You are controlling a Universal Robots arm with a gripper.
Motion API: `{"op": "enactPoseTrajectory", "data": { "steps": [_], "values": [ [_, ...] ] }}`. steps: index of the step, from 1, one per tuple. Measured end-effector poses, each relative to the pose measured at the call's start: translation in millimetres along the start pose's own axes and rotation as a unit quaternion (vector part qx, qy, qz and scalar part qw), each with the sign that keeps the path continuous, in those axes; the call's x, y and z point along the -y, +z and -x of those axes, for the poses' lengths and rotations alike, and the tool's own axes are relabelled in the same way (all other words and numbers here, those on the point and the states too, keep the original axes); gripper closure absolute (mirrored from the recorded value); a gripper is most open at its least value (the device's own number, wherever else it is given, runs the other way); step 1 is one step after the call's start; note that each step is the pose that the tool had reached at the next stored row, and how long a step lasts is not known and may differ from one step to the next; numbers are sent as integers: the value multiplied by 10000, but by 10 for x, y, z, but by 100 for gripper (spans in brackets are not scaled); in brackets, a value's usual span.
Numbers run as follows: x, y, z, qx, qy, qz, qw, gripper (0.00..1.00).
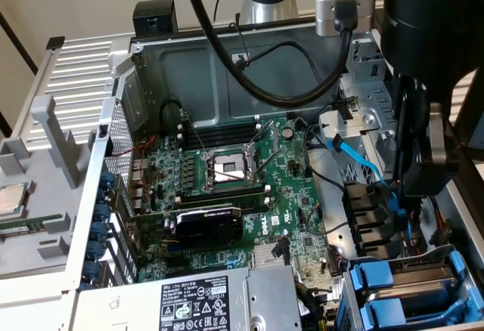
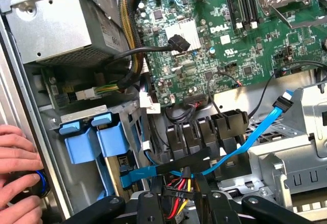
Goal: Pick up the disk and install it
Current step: 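Insert the first disk wire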
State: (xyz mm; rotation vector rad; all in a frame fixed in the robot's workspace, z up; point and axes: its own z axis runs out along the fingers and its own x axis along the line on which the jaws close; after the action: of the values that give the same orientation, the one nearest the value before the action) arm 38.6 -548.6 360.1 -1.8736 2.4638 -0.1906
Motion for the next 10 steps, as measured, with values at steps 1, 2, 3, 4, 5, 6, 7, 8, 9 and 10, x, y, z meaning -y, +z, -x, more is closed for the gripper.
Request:
{"op": "enactPoseTrajectory", "data": {
  "steps": [1, 2, 3, 4, 5, 6, 7, 8, 9, 10],
  "values": [
    [-2, -10, 0, -5, 3, -13, 10000, 65],
    [-3, -23, -1, -12, 4, -27, 10000, 65],
    [-4, -35, -2, -20, 6, -41, 10000, 65],
    [-5, -43, -2, -26, 7, -57, 10000, 65],
    [-6, -50, -1, -33, 8, -82, 10000, 65],
    [-7, -55, -1, -46, 9, -114, 9999, 65],
    [-7, -58, -2, -61, 9, -145, 9999, 65],
    [-7, -62, -2, -79, 8, -174, 9998, 65],
    [-6, -64, -2, -102, 8, -199, 9997, 65],
    [-6, -67, -3, -126, 7, -223, 9997, 65]
  ]
}}
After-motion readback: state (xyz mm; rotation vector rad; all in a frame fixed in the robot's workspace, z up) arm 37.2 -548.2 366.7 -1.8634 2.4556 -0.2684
